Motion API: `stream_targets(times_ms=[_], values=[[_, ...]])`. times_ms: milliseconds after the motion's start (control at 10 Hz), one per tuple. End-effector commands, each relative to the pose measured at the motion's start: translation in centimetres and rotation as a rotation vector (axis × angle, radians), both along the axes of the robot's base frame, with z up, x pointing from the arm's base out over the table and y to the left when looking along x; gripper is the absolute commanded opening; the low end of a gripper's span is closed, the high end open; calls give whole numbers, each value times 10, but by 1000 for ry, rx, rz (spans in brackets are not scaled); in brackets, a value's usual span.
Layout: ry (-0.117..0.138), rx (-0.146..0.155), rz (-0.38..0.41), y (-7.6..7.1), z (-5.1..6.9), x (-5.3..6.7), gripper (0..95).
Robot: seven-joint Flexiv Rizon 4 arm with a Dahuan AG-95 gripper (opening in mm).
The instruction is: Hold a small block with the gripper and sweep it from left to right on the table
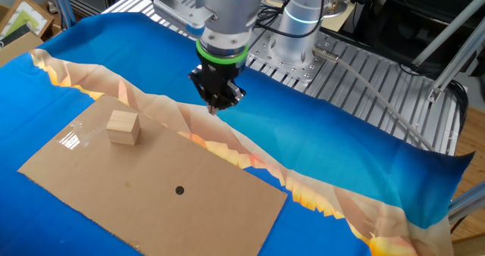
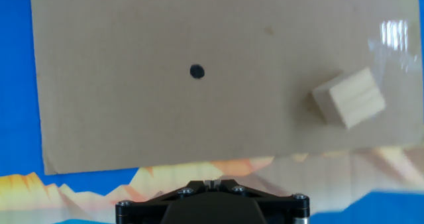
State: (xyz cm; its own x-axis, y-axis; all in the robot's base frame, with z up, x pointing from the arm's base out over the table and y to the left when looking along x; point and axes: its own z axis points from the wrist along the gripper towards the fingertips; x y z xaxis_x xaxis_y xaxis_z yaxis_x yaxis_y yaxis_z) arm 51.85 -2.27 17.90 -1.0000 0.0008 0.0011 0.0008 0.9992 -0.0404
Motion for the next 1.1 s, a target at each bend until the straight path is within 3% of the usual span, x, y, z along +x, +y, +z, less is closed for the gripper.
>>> stream_targets(times_ms=[100,300,500,1000,1100], values=[[-32,8,41,-16,-5,5,0],[-48,20,87,-40,-11,8,0],[-37,16,126,-60,-8,17,0],[-35,14,131,-76,-2,25,0],[-30,12,155,-86,2,28,0]])
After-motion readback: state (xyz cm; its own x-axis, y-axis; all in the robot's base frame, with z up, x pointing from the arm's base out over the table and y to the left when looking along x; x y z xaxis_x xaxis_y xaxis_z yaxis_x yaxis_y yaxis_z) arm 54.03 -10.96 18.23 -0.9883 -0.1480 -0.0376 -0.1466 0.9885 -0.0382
